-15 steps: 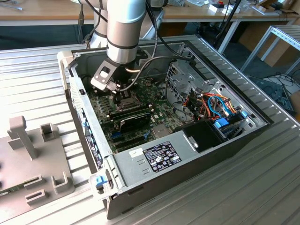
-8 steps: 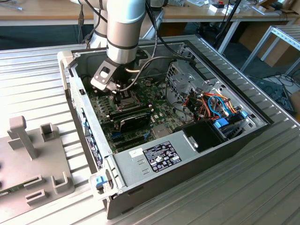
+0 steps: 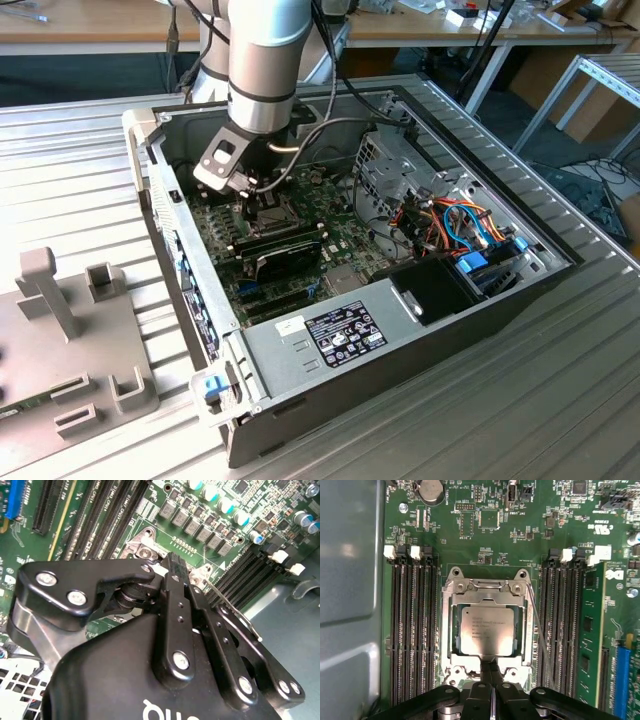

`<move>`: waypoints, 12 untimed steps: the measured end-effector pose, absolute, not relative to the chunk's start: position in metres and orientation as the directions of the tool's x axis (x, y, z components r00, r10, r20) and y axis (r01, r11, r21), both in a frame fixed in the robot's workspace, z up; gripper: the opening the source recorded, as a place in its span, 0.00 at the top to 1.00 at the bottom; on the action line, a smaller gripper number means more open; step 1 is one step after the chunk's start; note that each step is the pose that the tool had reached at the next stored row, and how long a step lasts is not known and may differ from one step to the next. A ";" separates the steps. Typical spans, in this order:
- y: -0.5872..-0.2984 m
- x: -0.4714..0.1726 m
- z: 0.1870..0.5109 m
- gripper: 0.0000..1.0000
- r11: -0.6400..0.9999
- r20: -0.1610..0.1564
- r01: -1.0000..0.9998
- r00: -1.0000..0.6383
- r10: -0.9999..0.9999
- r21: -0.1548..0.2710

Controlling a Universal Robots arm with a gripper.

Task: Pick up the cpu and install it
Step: 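Close the cpu cover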

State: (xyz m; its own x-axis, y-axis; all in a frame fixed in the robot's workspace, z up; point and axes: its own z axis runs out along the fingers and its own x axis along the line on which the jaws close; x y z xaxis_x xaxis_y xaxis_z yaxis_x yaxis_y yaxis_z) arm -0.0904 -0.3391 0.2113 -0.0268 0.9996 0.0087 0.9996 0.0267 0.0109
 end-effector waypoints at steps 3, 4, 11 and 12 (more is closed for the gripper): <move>-0.339 -0.090 0.219 0.89 0.027 0.007 1.000 -0.027 1.000 0.011; -0.339 -0.090 0.221 0.89 0.027 0.006 1.000 -0.027 1.000 0.011; -0.339 -0.090 0.234 0.89 0.027 0.003 1.000 -0.027 1.000 0.012; -0.339 -0.090 0.234 0.89 0.027 0.003 1.000 -0.027 1.000 0.013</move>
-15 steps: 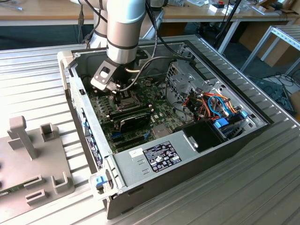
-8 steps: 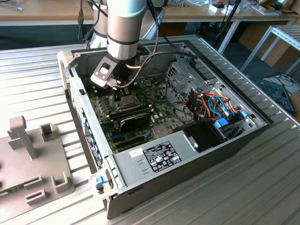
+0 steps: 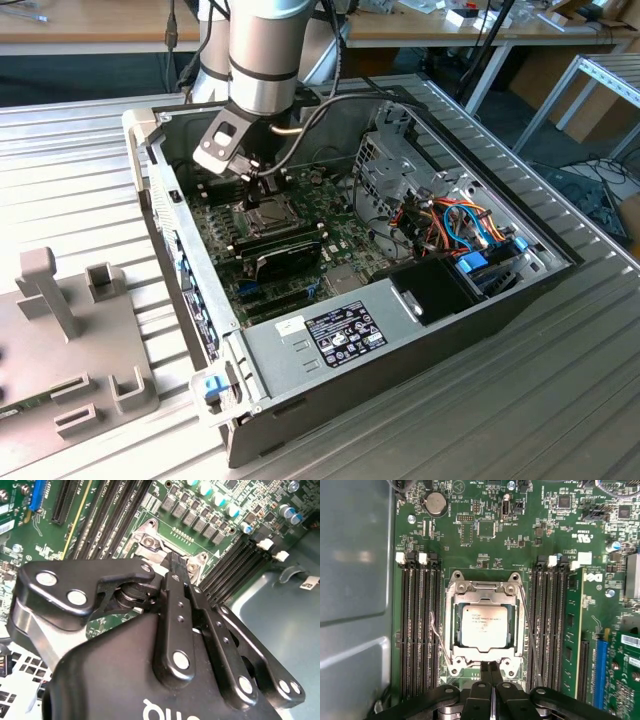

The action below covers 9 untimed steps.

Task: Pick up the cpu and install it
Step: 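Close the cpu cover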

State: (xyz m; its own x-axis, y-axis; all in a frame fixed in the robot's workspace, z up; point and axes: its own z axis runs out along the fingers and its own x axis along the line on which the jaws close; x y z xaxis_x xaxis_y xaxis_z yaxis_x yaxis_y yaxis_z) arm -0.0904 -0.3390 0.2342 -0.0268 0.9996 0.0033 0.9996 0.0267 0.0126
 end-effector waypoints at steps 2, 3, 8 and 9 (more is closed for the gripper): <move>-0.339 -0.090 0.234 0.89 0.027 0.003 1.000 -0.027 1.000 0.013; -0.339 -0.090 0.234 0.89 0.027 0.003 1.000 -0.027 1.000 0.012; -0.339 -0.083 0.234 0.89 0.027 0.003 1.000 -0.027 1.000 0.012; -0.339 -0.081 0.234 0.89 0.027 0.003 1.000 -0.027 1.000 0.012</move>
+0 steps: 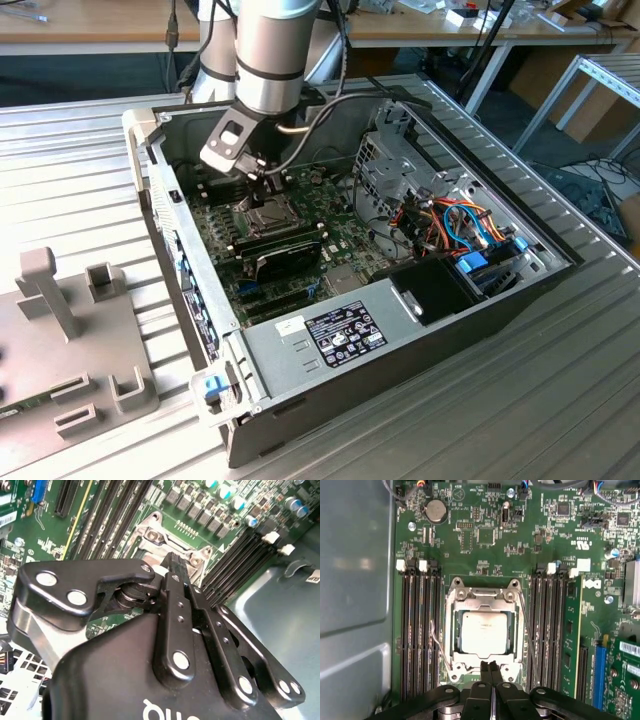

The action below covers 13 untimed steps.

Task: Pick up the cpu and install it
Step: 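Close the cpu cover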

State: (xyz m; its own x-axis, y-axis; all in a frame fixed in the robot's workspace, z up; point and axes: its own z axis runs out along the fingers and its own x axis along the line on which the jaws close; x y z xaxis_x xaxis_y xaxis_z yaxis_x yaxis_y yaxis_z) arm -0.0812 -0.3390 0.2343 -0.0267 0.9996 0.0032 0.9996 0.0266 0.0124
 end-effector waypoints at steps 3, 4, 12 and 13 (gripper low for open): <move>-0.339 -0.071 0.234 0.89 0.027 0.003 1.000 -0.027 1.000 0.012; -0.339 -0.067 0.234 0.89 0.027 0.003 1.000 -0.027 1.000 0.012; -0.339 -0.056 0.235 0.89 0.027 0.003 1.000 -0.027 1.000 0.012; -0.339 -0.056 0.236 0.89 0.027 0.003 1.000 -0.027 1.000 0.012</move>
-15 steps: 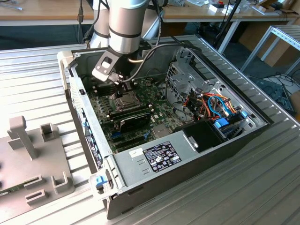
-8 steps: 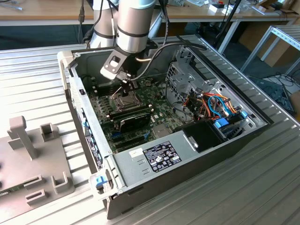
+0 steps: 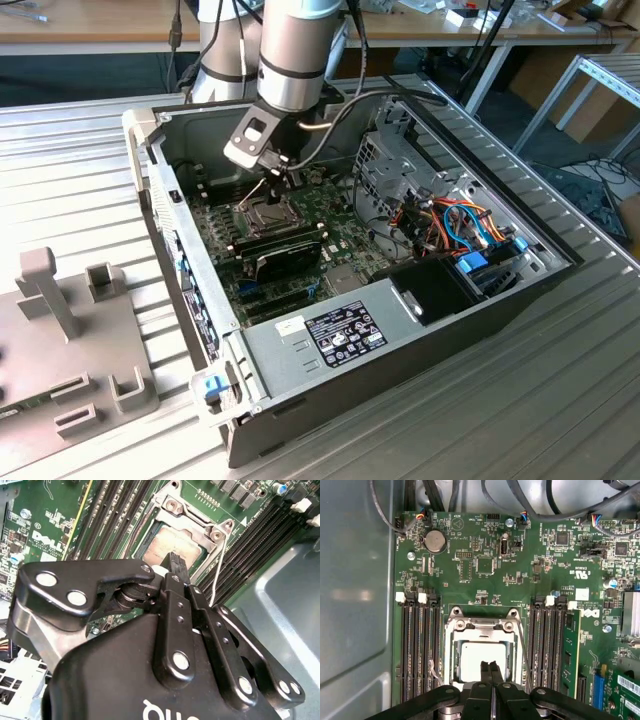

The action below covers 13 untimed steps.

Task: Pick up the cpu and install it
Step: 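Close the cpu cover, then install the first cpu locking lever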

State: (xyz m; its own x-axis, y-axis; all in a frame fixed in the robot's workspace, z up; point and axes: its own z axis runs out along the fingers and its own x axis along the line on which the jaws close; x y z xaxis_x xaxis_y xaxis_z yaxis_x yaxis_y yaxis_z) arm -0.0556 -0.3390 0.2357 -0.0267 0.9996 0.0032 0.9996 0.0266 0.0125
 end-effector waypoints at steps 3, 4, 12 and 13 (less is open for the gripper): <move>-0.339 -0.056 0.242 0.89 0.027 0.003 1.000 -0.027 1.000 0.012; -0.339 -0.056 0.245 0.89 0.027 0.003 1.000 -0.027 1.000 0.013; -0.339 -0.056 0.246 0.89 0.027 0.003 1.000 -0.027 1.000 0.012; -0.339 -0.056 0.246 0.89 0.027 0.003 1.000 -0.027 1.000 0.012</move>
